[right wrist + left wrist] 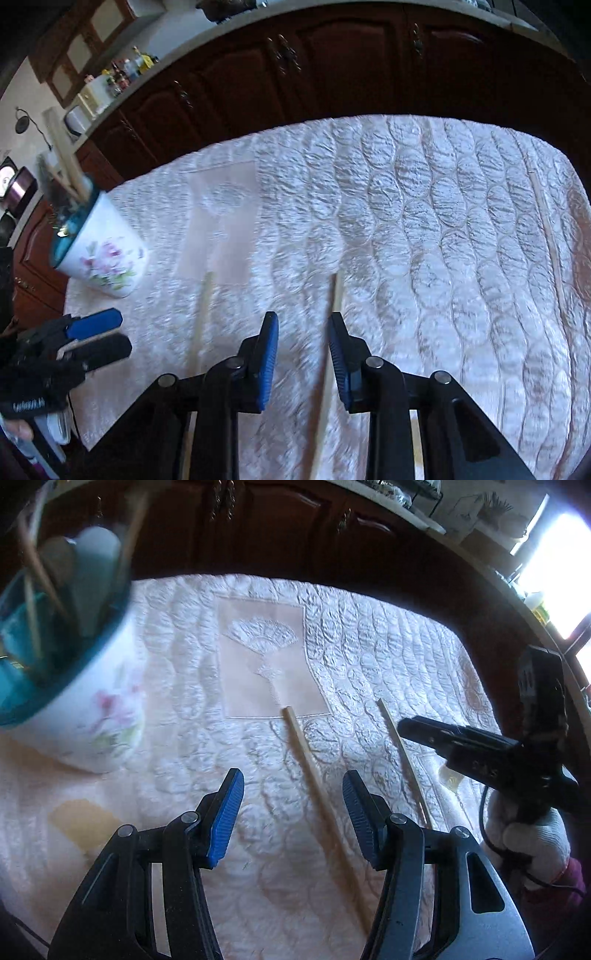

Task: Organize utensils
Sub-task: 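Move both open tools back toward the remaining chopsticks on the cloth, then grasp a wooden chopstick with the left tool while the right tool grasps another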

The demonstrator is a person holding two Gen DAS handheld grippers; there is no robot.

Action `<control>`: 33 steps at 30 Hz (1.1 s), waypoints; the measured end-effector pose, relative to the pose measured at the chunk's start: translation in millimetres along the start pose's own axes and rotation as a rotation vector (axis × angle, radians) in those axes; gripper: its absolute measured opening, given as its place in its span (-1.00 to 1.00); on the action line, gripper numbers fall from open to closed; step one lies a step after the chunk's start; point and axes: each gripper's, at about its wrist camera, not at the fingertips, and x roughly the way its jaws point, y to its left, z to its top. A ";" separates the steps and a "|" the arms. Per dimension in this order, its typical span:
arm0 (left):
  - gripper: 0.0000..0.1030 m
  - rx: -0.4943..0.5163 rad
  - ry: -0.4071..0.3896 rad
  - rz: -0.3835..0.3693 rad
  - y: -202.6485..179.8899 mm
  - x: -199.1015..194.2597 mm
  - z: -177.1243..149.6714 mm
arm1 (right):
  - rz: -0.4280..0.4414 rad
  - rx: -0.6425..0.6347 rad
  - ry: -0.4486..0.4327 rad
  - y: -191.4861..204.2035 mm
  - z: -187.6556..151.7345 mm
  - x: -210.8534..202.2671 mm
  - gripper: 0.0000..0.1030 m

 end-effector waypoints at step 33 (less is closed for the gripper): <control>-0.89 0.070 -0.125 -0.072 -14.2 -55.1 25.5 | 0.177 -0.069 -0.163 31.5 17.2 -65.6 -0.90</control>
